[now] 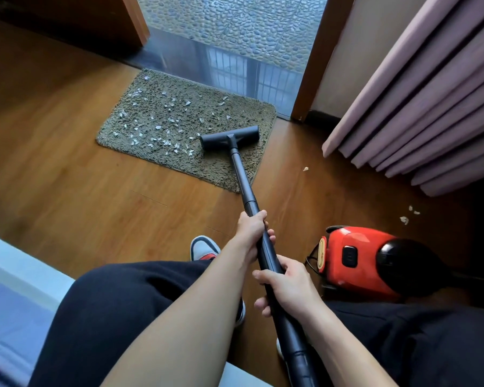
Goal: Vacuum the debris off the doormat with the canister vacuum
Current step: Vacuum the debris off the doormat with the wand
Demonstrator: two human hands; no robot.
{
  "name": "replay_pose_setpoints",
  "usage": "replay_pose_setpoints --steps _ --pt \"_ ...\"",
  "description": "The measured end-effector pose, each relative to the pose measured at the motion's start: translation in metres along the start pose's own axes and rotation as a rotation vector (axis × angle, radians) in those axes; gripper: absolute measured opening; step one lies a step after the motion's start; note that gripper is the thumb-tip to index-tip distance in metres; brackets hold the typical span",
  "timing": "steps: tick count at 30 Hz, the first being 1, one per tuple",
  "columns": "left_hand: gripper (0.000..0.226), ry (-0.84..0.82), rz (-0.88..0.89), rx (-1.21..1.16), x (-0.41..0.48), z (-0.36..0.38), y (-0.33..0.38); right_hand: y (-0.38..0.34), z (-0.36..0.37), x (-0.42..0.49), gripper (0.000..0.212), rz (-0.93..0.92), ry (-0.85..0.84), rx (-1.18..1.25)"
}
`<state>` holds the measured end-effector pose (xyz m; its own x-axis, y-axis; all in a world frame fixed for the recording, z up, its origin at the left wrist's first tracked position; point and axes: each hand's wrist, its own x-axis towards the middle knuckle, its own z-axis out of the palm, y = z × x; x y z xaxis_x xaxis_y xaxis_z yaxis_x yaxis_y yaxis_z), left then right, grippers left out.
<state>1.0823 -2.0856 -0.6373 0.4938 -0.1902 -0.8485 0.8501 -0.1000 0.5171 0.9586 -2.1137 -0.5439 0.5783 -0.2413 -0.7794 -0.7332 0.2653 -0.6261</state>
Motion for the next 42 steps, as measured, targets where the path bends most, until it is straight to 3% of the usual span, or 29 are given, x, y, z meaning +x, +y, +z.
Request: replay_pose_setpoints --steps 16,20,39,42 --pt "0.017 -0.022 -0.045 -0.03 -0.056 0.0 -0.043 0.028 -0.011 -0.06 0.011 0.019 -0.02 -0.068" --pt "0.018 -0.011 -0.027 -0.009 -0.048 -0.001 -0.036 0.023 -0.008 -0.051 0.019 0.022 -0.008 -0.044" --pt "0.006 0.018 -0.032 0.044 0.024 0.022 0.113 -0.113 0.009 0.038 0.005 0.063 -0.013 0.165" --pt "0.015 0.007 -0.042 0.055 0.031 0.017 0.125 -0.121 0.017 0.045 0.004 0.059 -0.013 0.172"
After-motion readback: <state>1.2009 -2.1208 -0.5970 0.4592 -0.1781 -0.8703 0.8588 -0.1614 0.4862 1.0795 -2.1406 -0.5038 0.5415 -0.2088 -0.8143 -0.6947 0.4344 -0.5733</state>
